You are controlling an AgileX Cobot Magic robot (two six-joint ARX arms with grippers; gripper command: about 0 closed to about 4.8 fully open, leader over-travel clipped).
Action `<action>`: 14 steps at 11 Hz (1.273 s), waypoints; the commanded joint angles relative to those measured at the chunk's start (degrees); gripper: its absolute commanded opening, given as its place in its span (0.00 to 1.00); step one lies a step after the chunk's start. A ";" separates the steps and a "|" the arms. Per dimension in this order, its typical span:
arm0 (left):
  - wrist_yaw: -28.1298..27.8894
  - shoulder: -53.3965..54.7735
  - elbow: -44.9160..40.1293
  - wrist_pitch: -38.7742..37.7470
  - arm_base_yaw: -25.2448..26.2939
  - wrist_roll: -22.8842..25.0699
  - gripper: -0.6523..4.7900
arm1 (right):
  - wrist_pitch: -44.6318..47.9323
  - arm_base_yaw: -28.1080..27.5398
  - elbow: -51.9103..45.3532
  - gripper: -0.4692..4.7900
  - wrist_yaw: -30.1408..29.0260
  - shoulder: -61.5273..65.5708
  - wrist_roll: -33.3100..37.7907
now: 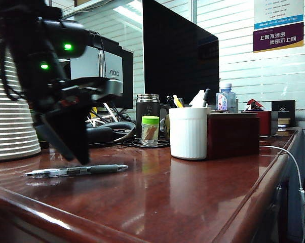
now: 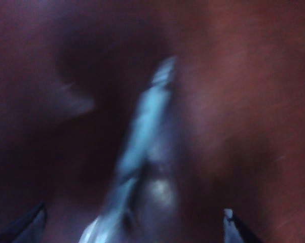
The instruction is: Pick up all the pens on the desk and put them into the pen holder one by one.
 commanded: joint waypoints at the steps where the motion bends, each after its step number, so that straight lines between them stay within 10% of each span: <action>1: 0.20 2.54 0.20 0.70 -2.21 0.07 1.00 | 0.92 -0.02 0.22 0.54 0.13 -0.13 -0.20; 4: -2.49 5.62 0.20 0.57 -2.45 -0.66 0.80 | 0.81 -0.04 0.22 0.54 0.13 -0.13 -0.37; 5: -4.90 5.90 0.20 0.70 -2.45 -1.90 0.32 | 0.81 -0.11 0.22 0.54 0.15 -0.13 -0.39; 6: -4.90 5.88 0.20 0.85 -2.45 -2.40 0.11 | 0.81 -0.17 0.22 0.54 0.42 -0.13 -0.39; 7: -4.66 5.42 0.81 3.04 -2.45 -3.39 0.11 | 0.81 -0.17 0.22 0.54 1.46 -0.13 -0.39; 8: 17.62 -2.45 7.52 32.35 -2.45 -25.05 0.11 | 0.20 -0.17 0.22 0.53 1.60 -0.15 -2.86; 10: 19.28 -1.60 7.65 62.25 -2.45 -37.88 0.11 | -0.42 -0.20 0.24 0.53 1.62 -0.79 -3.39; 14: 19.32 8.85 7.63 84.41 -3.19 -52.33 0.11 | -0.31 -2.56 0.24 0.53 1.60 -0.85 -4.33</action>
